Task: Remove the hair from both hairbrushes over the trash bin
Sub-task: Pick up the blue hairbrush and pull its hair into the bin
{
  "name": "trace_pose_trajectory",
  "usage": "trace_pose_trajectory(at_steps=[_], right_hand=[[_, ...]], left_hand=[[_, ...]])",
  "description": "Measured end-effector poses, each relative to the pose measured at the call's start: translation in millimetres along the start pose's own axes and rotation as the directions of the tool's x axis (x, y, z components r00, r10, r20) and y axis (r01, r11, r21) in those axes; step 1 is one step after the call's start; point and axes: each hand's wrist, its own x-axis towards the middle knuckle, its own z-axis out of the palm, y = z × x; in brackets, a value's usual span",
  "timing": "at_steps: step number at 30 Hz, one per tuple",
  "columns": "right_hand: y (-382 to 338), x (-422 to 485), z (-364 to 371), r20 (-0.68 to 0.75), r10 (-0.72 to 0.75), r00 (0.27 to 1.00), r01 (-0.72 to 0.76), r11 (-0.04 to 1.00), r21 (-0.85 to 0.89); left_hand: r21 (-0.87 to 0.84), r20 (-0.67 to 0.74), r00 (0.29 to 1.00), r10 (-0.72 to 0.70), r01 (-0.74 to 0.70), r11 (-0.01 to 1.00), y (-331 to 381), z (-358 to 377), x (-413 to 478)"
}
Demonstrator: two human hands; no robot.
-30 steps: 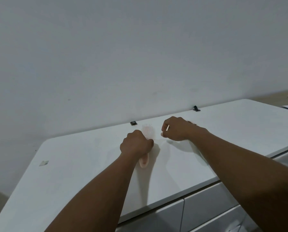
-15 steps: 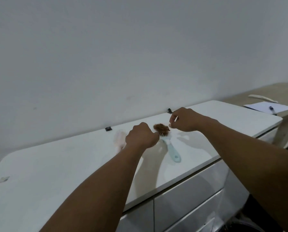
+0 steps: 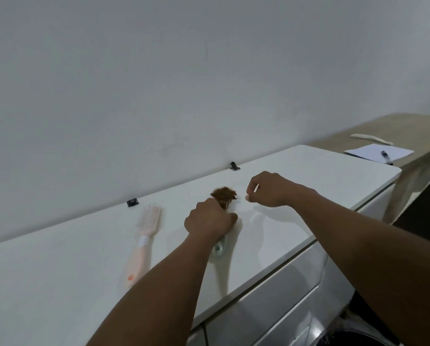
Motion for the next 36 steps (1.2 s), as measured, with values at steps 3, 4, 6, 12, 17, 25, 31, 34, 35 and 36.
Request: trace_pose_trajectory(at_steps=[3, 4, 6, 12, 17, 25, 31, 34, 35, 36], right_hand=[[4, -6, -2, -0.002, 0.011, 1.000, -0.011, 1.000, 0.005], [5, -9, -4, -0.005, 0.015, 1.000, -0.015, 1.000, 0.002], [6, -19, -10, -0.025, 0.021, 0.999, -0.021, 1.000, -0.002], [20, -64, -46, -0.145, 0.112, 0.983, -0.099, 0.991, 0.095], [43, -120, -77, -0.164, 0.246, 0.955, -0.163, 0.901, 0.401], [109, -203, -89, -0.261, 0.419, 0.870, -0.113, 0.683, 0.721], [170, -241, -65, -0.230, 0.551, 0.802, -0.193, 0.603, 0.774], [210, -245, -36, -0.209, 0.615, 0.760, -0.223, 0.550, 0.805], [221, -245, -25, -0.197, 0.635, 0.747, -0.232, 0.527, 0.818], [231, -246, -13, -0.178, 0.655, 0.734, -0.245, 0.501, 0.830]], left_hand=[[-0.051, -0.012, 1.000, 0.015, -0.015, 0.999, -3, -2, -3], [-0.081, -0.009, 1.000, 0.016, -0.017, 0.997, -3, -2, -4], [-0.137, -0.004, 0.999, 0.033, -0.033, 0.990, 3, -5, -9], [-0.268, -0.054, 0.978, 0.201, -0.209, 0.940, 40, -14, -40], [-0.369, -0.070, 0.927, 0.368, -0.367, 0.854, 83, -13, -81], [-0.479, -0.037, 0.823, 0.567, -0.513, 0.712, 142, 35, -153], [-0.506, 0.062, 0.766, 0.640, -0.529, 0.681, 161, 97, -183], [-0.509, 0.154, 0.752, 0.641, -0.496, 0.704, 164, 141, -190], [-0.511, 0.169, 0.750, 0.640, -0.488, 0.707, 161, 152, -192], [-0.509, 0.189, 0.744, 0.642, -0.484, 0.711, 159, 167, -192]])
